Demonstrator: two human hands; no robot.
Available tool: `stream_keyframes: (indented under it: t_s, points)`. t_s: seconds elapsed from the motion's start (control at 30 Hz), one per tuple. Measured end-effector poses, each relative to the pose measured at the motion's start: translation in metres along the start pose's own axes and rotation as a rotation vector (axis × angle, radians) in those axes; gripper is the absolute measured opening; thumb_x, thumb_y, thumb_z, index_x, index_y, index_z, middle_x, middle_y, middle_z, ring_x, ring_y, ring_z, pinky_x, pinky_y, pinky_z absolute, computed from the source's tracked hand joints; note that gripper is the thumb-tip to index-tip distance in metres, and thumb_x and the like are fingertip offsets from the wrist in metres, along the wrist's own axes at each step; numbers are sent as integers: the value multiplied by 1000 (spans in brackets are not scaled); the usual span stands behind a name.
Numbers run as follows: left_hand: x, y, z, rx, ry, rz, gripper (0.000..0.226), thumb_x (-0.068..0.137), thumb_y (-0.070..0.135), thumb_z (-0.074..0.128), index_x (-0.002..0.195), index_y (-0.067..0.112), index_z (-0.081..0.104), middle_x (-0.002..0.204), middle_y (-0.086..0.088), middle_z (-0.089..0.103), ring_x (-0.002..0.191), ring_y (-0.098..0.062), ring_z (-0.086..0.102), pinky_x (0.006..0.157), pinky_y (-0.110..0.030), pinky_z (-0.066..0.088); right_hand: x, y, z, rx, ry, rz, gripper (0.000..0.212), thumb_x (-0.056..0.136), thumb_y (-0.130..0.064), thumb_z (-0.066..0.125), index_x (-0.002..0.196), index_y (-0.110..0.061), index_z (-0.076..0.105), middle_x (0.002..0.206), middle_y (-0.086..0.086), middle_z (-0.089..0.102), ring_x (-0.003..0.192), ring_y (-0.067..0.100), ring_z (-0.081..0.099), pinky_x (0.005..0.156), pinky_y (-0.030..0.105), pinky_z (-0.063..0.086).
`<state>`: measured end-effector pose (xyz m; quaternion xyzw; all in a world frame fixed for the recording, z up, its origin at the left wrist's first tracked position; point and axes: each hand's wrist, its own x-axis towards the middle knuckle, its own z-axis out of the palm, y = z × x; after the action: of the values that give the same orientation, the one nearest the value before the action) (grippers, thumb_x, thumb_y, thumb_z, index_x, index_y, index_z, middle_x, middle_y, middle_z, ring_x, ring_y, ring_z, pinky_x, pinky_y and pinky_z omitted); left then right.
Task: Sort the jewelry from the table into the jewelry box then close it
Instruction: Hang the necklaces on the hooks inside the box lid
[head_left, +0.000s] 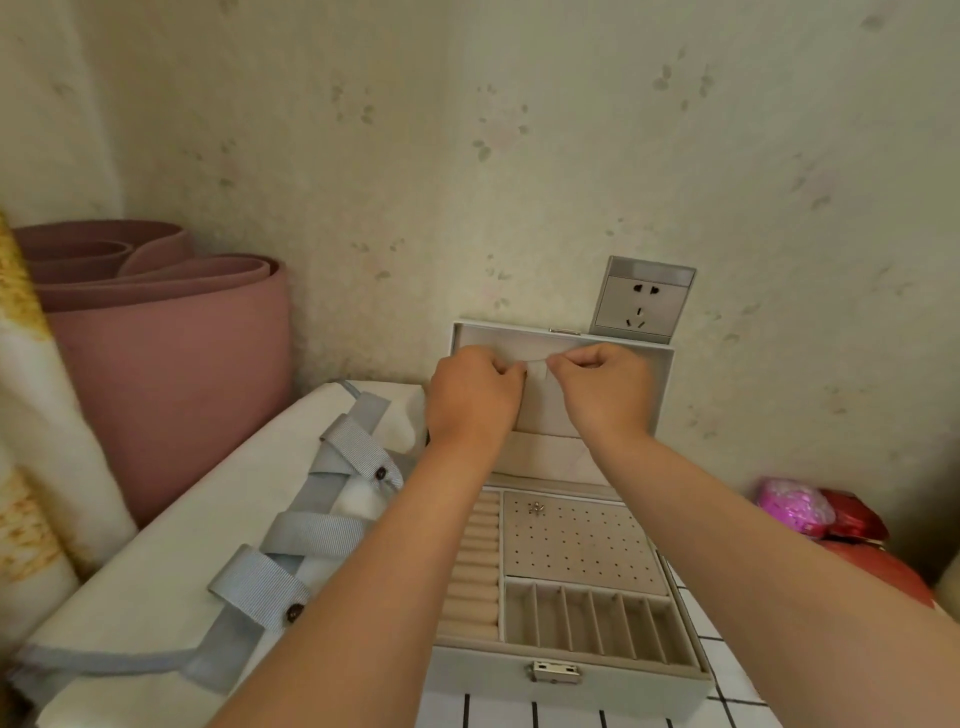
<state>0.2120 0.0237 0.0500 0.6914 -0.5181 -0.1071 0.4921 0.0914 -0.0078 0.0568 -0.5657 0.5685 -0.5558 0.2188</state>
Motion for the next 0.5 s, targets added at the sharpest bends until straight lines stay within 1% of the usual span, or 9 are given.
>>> stream_keyframes:
  t_s: [0.1,0.17,0.23,0.3,0.37,0.43,0.5]
  points:
    - [-2,-4,1,13,-19,11,43,90,38,62,55,16,50,57,2,54,59,-19,54,46,-25,30,-2,2,4,-30,23,-16,11,81,-21,76,71,-21,70,71,-12,69,71,7,65,70,27,54]
    - [-4,-6,2,37,-39,20,42,90,38,61,56,16,51,59,1,54,61,-19,54,47,-26,30,-6,5,3,-72,2,-26,8,80,-17,73,73,-18,70,73,-11,69,73,9,66,69,28,54]
    - [-6,-7,2,49,-63,21,41,91,37,61,56,17,49,58,2,52,61,-18,52,47,-25,29,-10,10,-1,-106,-44,-10,9,81,-18,73,72,-19,69,74,-11,69,75,8,65,68,27,53]
    - [-10,-8,2,53,-91,37,43,91,36,60,55,19,46,56,3,49,59,-18,50,48,-25,31,-15,14,-5,-126,-110,15,10,82,-20,73,73,-21,70,75,-11,69,77,7,65,68,26,51]
    - [-12,-9,1,31,-156,62,38,93,32,58,58,21,48,58,5,51,61,-16,51,53,-26,36,-21,16,-10,-121,-197,26,10,86,-20,71,76,-19,74,76,-10,70,76,7,65,66,23,49]
    - [-15,-11,0,2,-251,81,26,93,27,57,67,24,55,67,8,56,68,-13,53,59,-26,38,-29,15,-14,-97,-321,51,16,92,-20,65,79,-18,75,74,-7,69,68,7,60,62,23,45]
    - [-18,-14,-4,-21,-329,83,16,93,24,56,78,22,60,76,7,59,75,-13,56,61,-26,41,-37,13,-18,-28,-446,133,20,97,-22,60,84,-15,74,73,-2,66,57,10,53,54,25,42]
